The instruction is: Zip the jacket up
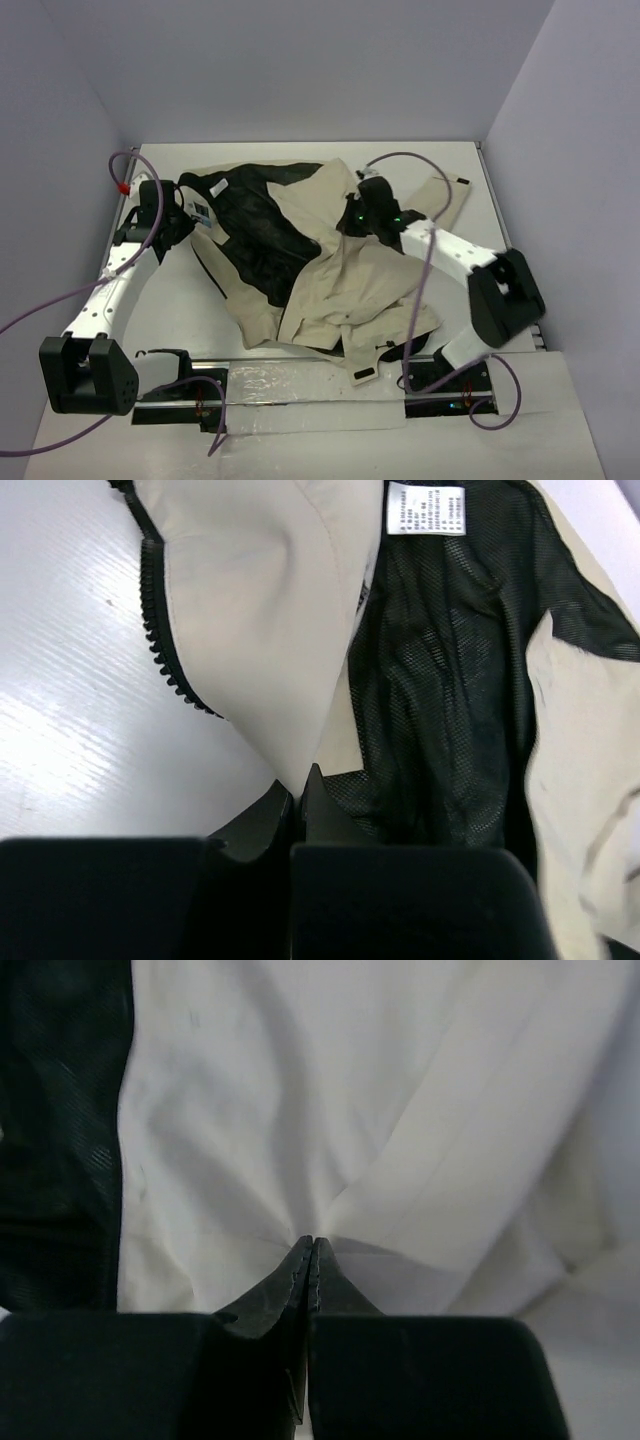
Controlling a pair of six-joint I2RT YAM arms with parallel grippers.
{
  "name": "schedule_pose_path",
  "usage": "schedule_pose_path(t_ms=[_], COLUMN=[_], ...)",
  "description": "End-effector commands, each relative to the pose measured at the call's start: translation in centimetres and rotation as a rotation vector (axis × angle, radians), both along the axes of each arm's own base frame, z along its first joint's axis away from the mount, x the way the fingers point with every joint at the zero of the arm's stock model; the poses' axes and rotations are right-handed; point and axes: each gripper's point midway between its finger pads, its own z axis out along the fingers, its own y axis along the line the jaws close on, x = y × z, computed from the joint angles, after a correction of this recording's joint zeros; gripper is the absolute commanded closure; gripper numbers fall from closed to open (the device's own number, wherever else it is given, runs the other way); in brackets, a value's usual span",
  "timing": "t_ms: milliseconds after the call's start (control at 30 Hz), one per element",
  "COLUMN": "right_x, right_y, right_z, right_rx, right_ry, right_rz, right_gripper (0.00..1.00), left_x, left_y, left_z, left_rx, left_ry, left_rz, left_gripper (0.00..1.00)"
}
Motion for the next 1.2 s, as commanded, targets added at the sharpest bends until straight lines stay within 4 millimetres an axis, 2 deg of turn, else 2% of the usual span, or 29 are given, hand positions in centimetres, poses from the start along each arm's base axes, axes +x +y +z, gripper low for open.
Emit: schedule_pose_path(t_ms=[0,33,67,100,167,233,300,400,467,500,533,567,633,700,767,833,900,967,1067,1100,1167], right_x=[1.9,1.6,1.0,0.6,-0.6,-1.2,-1.5,-1.8,-1.9,-2.0,-2.2,-1.9,-1.7,-1.2,-0.6,1.0,2.7,3.1,6.5,7.1,8.7], right_y=[-5.6,-6.7,-9.0,-10.2,-12.8,-13.9,-14.1,-13.1,-12.5,-12.3,-11.6,-11.1,-9.2,-7.3,-6.5,-5.2,-4.2,-4.0,-1.9,-1.9,-2.0], right_z=[9.7,10.3,10.7,10.8,10.1,9.2,6.6,2.7,1.9,1.6,1.8,2.8,4.8,6.8,7.7,8.8,8.6,7.8,6.2,3.9,3.7], right_rx=[0.096,0.105,0.108,0.113,0.087,0.06,0.021,-0.024,-0.043,-0.073,-0.086,-0.102,-0.112,-0.154,-0.173,-0.172,-0.203,-0.239,-0.287,-0.336,-0.377], right_ry=[-0.296,-0.312,-0.336,-0.345,-0.372,-0.383,-0.34,-0.239,-0.215,-0.201,-0.206,-0.238,-0.28,-0.313,-0.318,-0.302,-0.249,-0.202,-0.121,-0.06,-0.054], right_rz=[-0.258,-0.294,-0.357,-0.397,-0.482,-0.51,-0.512,-0.447,-0.408,-0.375,-0.33,-0.28,-0.177,-0.108,-0.101,-0.087,-0.078,-0.065,-0.032,-0.032,-0.073], right_gripper=[1.0,1.0,1.0,1.0,1.0,1.0,1.0,1.0,0.99,0.8,0.53,0.4,0.21,0.1,0.07,0.05,0.04,0.04,0.03,0.03,0.02], left_x=[0.9,1.0,1.2,1.2,1.4,1.4,1.5,1.6,1.6,1.6,1.4,1.4,1.3,1.1,1.0,0.8,0.6,0.5,0.0,-0.1,-0.3], left_y=[0.9,1.0,1.0,1.0,0.9,0.7,0.4,-0.5,-0.8,-1.0,-1.2,-1.2,-1.2,-1.1,-1.0,-1.0,-0.9,-0.9,-0.9,-0.8,-0.7], left_z=[3.0,3.2,3.5,3.7,3.8,3.5,2.7,1.4,1.1,1.0,0.9,1.0,1.3,1.7,2.2,2.8,3.0,3.0,3.0,3.0,2.9], left_rx=[0.065,0.073,0.084,0.088,0.091,0.086,0.073,0.037,0.025,0.019,0.017,0.017,0.018,0.017,0.019,0.018,0.019,0.02,0.024,0.028,0.034], left_ry=[-0.049,-0.049,-0.054,-0.057,-0.065,-0.063,-0.052,-0.024,-0.021,-0.018,-0.016,-0.017,-0.027,-0.042,-0.057,-0.07,-0.071,-0.07,-0.055,-0.052,-0.045], left_rz=[0.011,0.006,-0.006,-0.012,-0.025,-0.033,-0.04,-0.076,-0.092,-0.101,-0.107,-0.111,-0.114,-0.106,-0.101,-0.102,-0.1,-0.1,-0.1,-0.098,-0.097], left_gripper=[1.0,1.0,1.0,1.0,1.0,1.0,1.0,1.0,1.0,1.0,1.0,1.0,1.0,0.99,0.99,1.0,1.0,1.0,1.0,1.0,1.0])
